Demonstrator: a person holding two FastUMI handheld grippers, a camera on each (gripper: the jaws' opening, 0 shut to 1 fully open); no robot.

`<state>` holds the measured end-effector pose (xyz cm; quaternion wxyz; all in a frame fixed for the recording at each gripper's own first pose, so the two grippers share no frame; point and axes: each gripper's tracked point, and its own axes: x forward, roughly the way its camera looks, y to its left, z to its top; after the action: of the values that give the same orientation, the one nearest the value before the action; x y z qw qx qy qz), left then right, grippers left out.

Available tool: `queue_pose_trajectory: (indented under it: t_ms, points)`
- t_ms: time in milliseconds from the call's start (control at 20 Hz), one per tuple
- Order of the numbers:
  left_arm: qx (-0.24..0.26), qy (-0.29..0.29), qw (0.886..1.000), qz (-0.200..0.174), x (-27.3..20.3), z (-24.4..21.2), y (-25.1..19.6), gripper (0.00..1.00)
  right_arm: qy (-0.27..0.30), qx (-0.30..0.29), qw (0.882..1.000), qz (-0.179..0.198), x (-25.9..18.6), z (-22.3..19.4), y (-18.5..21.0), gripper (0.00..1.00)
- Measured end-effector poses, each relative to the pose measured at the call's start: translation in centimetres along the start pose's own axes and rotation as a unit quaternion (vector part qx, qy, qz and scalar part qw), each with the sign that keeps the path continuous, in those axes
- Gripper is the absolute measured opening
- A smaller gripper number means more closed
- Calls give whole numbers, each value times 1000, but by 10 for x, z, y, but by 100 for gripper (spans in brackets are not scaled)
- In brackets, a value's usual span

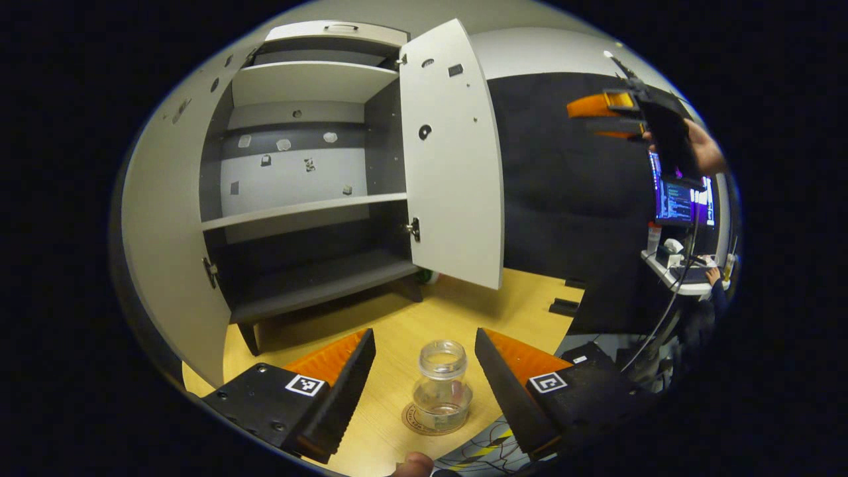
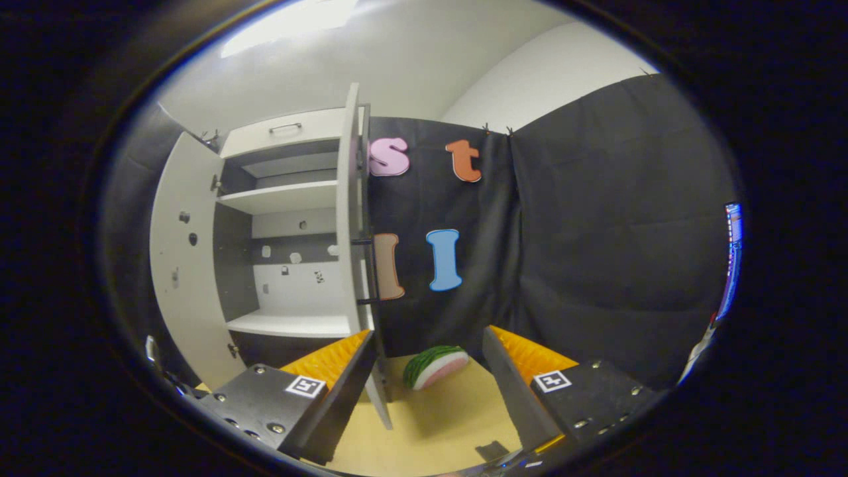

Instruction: Grasp the bottle in the cabinet with the left hand and place it on the coaster, then close the right door with the right hand and the left door with the left hand.

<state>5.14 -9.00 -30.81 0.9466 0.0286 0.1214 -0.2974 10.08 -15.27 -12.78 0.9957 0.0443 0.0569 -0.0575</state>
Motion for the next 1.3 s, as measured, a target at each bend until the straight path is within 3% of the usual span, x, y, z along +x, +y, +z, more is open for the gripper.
queue_pose_trajectory:
  t_ms: [150,350,450,550,800,850,900,1100,1150,1200,1300]
  points:
    - [6,-19,1000,-4,-21,49,8,96,-2,-27,1000,-15,56,16,-23,99]
    - [17,-45,999,10,-43,113,25,96,0,-59,998,3,117,31,-18,99]
    - [33,-55,998,21,-54,139,31,96,4,-64,997,-31,138,32,-30,99]
    - [39,-63,997,24,-61,156,33,96,6,-68,998,-14,152,33,-13,99]
    - [61,-67,993,72,-77,170,52,97,-3,-64,995,78,170,46,49,98]
    - [57,-65,993,80,-80,170,53,96,-7,-78,994,79,162,47,47,98]
    - [49,-62,993,83,-82,166,50,96,-12,-88,993,77,165,49,46,88]
    - [16,-54,993,103,-87,161,49,96,17,-44,996,77,164,39,51,89]
    - [9,-52,992,112,-88,160,51,96,12,-49,995,80,163,40,56,82]
    - [4,-51,991,122,-89,159,53,96,7,-55,995,79,163,42,59,87]
    - [-10,-52,990,130,-87,159,54,96,15,-52,996,75,160,42,62,82]
